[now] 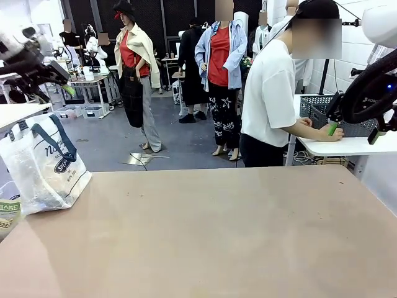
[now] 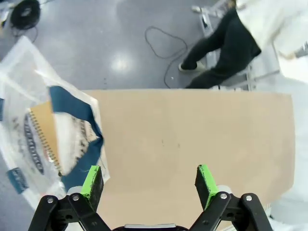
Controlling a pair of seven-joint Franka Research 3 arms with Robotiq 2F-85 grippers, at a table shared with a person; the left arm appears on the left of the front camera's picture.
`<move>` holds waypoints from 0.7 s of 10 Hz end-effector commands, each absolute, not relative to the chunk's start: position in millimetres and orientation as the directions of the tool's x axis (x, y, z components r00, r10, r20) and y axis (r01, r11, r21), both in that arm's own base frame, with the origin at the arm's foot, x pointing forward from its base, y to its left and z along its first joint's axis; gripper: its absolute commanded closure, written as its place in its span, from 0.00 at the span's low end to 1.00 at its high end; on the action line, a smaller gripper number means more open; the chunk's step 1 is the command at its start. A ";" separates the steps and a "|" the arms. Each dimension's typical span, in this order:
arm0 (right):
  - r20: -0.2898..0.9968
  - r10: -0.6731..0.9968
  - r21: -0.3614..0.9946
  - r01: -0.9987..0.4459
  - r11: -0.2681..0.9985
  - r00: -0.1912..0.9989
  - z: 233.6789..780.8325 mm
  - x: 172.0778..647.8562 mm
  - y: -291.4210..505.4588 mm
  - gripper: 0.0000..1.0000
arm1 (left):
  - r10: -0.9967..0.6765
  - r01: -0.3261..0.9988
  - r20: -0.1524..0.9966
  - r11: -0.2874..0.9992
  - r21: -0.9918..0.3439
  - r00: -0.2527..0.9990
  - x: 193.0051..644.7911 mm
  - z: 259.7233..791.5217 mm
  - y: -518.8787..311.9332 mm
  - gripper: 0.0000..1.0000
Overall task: Transfer purchased items from the store into the shopping bag.
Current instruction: Move the Reusable shopping bag to the right side of the table.
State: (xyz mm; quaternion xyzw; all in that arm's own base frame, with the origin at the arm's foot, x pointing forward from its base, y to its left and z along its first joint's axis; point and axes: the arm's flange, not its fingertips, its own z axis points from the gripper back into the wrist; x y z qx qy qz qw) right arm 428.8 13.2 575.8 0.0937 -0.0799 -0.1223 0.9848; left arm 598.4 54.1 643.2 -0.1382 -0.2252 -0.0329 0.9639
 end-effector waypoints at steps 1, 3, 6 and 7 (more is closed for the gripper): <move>0.128 -0.254 0.183 0.229 0.956 0.959 577.2 428.4 12.0 0.00 | -0.062 0.182 0.457 0.957 -0.225 0.887 585.3 607.4 21.9 0.00; 0.128 -0.254 0.183 0.229 0.956 0.959 577.2 428.4 12.0 0.00 | -0.131 0.246 0.425 0.942 -0.229 0.896 595.8 575.7 -17.1 0.00; 0.128 -0.254 0.183 0.229 0.956 0.959 577.2 428.4 12.0 0.00 | -0.285 0.348 0.324 0.924 -0.158 0.902 604.9 530.8 -54.9 0.00; 0.128 -0.254 0.183 0.229 0.956 0.959 577.2 428.4 12.0 0.00 | -0.292 0.344 0.285 0.926 -0.156 0.913 607.4 525.6 -52.8 0.00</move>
